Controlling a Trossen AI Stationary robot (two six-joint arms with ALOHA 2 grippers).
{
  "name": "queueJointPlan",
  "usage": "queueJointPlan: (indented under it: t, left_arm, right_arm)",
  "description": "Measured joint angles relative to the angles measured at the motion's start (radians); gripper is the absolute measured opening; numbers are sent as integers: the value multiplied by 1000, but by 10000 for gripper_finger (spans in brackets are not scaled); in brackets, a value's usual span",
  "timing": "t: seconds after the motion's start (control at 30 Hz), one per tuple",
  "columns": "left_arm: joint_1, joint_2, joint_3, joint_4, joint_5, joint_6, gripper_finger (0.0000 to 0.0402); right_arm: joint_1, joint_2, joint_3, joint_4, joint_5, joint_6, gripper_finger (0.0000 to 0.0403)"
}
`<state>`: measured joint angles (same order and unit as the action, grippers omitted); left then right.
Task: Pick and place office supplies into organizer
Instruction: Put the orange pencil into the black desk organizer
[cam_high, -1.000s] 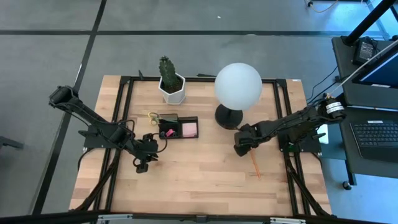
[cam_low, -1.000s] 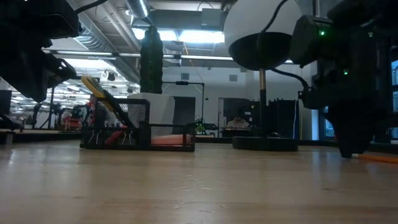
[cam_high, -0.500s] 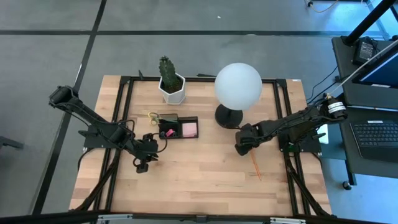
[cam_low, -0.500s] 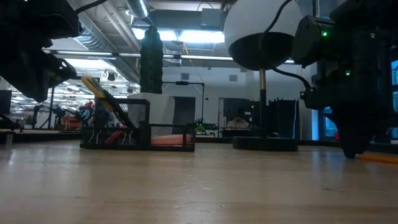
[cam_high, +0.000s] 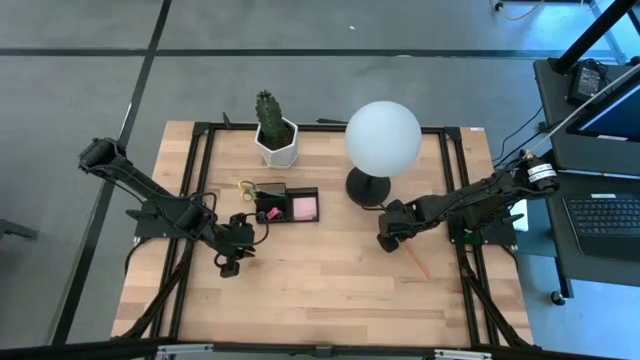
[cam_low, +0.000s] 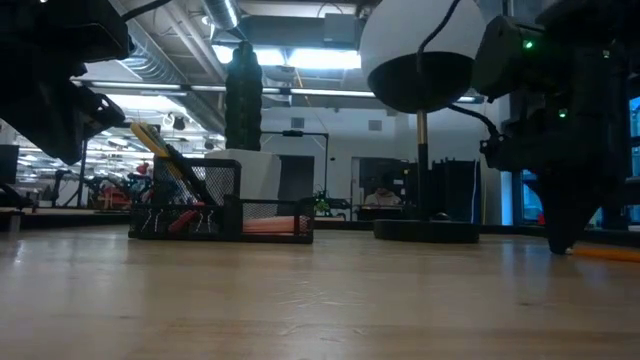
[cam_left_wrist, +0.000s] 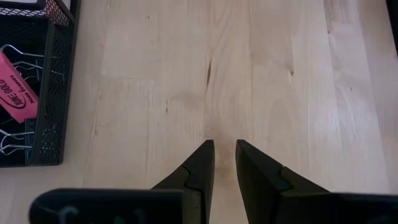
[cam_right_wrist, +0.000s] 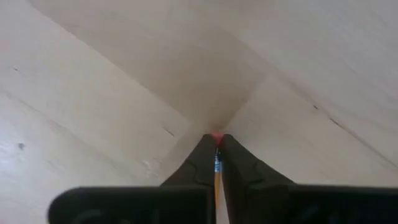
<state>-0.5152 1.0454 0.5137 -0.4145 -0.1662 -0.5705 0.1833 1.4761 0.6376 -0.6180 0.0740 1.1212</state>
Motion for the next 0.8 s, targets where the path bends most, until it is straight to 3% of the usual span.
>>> queueJointPlan:
  t: [0.2,0.6,0.8]
  left_arm:
    - [0,0,0,0,-10,0,61]
    - [0,0,0,1,-25,0,61]
    - [0,0,0,69,-157,73,61]
  right_arm:
    - [27,1,-2,70,36,15,9]
    - [37,9,-4,429,70,-114,9]
    - [37,34,-3,509,101,-157,9]
